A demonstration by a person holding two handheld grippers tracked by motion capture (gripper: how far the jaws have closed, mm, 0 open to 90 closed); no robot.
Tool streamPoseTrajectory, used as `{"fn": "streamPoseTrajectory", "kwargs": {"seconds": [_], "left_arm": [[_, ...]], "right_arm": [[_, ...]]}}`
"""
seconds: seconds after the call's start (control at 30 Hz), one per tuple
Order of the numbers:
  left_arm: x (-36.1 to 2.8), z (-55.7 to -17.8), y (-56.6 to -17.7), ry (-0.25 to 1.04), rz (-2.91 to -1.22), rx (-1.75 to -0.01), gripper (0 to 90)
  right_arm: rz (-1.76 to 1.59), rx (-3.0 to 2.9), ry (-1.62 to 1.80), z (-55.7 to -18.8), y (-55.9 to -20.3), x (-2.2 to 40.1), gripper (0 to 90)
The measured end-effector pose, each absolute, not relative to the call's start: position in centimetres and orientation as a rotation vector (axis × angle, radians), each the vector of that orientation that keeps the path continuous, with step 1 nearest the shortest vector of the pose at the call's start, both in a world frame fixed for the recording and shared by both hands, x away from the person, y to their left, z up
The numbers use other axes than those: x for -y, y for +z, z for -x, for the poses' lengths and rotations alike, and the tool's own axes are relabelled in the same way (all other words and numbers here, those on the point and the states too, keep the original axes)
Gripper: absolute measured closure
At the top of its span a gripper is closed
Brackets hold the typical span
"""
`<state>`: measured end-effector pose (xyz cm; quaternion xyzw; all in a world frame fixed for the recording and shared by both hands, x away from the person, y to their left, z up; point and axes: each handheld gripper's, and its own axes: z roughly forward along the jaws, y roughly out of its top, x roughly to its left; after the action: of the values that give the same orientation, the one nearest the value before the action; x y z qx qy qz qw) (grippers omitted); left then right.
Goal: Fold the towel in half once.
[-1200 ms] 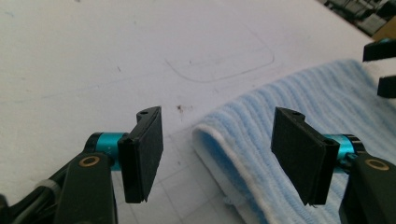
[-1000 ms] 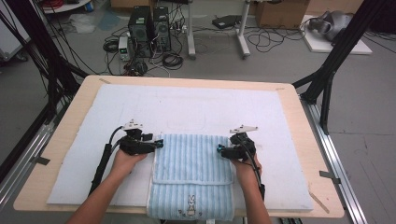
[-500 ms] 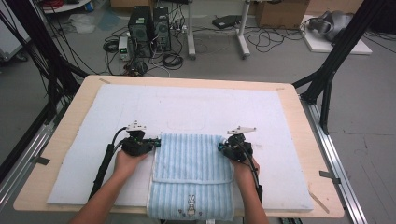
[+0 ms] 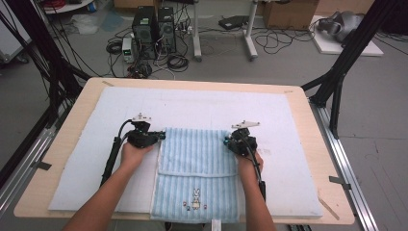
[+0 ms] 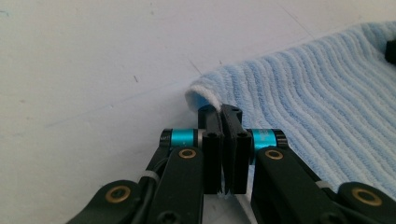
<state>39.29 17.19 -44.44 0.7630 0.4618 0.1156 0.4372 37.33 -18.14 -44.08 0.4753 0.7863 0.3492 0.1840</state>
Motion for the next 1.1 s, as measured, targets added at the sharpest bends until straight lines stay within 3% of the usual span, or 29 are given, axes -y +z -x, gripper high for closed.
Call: {"fn": "streamPoseTrajectory", "kwargs": {"seconds": [0.63,0.7,0.8,0.83,1.1], "left_arm": [[-18.1,-41.5,-44.1,0.424,-1.788,-1.108,86.1],[-18.0,-41.5,-44.3,0.424,-1.806,-1.124,81.6],[-18.1,-41.5,-44.5,0.397,-1.821,-1.184,56.3],[-18.0,-41.3,-44.5,0.4,-1.847,-1.183,52.6],[-18.5,-38.9,-44.0,0.402,-1.85,-1.15,48.1]], "right_arm": [[-1.291,-2.112,0.971,-41.0,-44.1,16.1,82.8],[-1.311,-2.116,0.965,-41.0,-44.2,16.3,75.3],[-1.339,-2.091,0.99,-40.8,-43.9,16.5,60.3],[-1.348,-2.092,1.006,-40.8,-43.8,16.6,57.0],[-1.367,-2.066,1.078,-38.3,-42.9,18.4,48.4]]}}
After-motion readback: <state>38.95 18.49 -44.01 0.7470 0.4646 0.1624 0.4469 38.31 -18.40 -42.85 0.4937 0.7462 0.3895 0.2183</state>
